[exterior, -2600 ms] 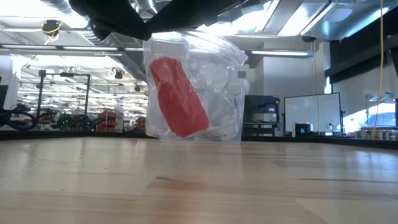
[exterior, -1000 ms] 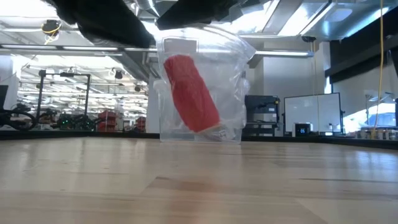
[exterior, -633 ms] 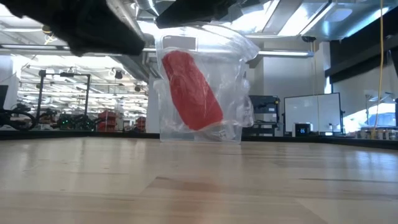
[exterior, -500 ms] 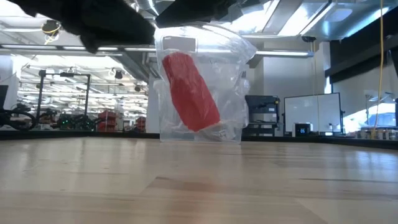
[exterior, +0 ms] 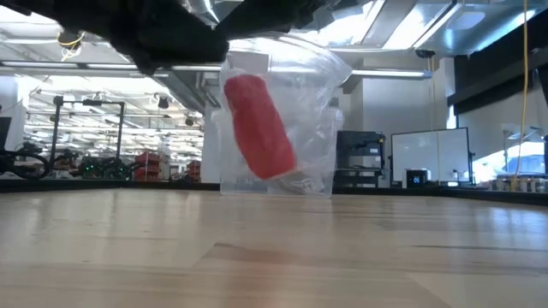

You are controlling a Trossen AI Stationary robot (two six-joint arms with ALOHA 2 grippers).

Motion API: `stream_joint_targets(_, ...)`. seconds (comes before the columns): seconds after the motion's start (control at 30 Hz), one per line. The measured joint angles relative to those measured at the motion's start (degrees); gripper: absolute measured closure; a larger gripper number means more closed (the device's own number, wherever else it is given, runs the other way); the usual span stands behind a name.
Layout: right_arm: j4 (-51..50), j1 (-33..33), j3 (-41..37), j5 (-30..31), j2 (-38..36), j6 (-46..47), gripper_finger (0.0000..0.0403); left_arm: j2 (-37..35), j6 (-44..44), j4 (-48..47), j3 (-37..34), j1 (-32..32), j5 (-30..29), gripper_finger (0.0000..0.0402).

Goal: Roll bandage
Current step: Close the transparent zip bag

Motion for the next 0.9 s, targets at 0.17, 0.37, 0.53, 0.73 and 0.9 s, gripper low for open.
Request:
stream_joint_targets(0.17, -0.1, 0.0, 0.0, 0.0, 0.0, 0.0, 0.0372, 0.0, -3.7, -1.6, 0.0, -1.6, -4.8, 0.0288)
stream_joint_targets(0.37, 0.1, 0.0, 0.0, 0.0, 0.0, 0.0, 0.0372, -0.7, -2.1, -1.4, 0.0, -1.8, -6.8, 0.0288)
stream_joint_targets(0.53, 1.4, 0.0, 0.0, -0.1, 0.0, 0.0, 0.0372, -0.2, -2.3, -1.0, 0.0, 0.8, 2.1, 0.0288)
stream_joint_targets(0.73, 1.4, 0.0, 0.0, -0.1, 0.0, 0.0, 0.0372, -0.2, 2.7, 4.1, 0.0, 1.3, 2.9, 0.0301)
stream_joint_targets(0.9, 1.4, 0.0, 0.1, -0.1, 0.0, 0.0, 0.0372, -0.2, 4.7, 4.2, 0.0, 1.2, 2.9, 0.0351)
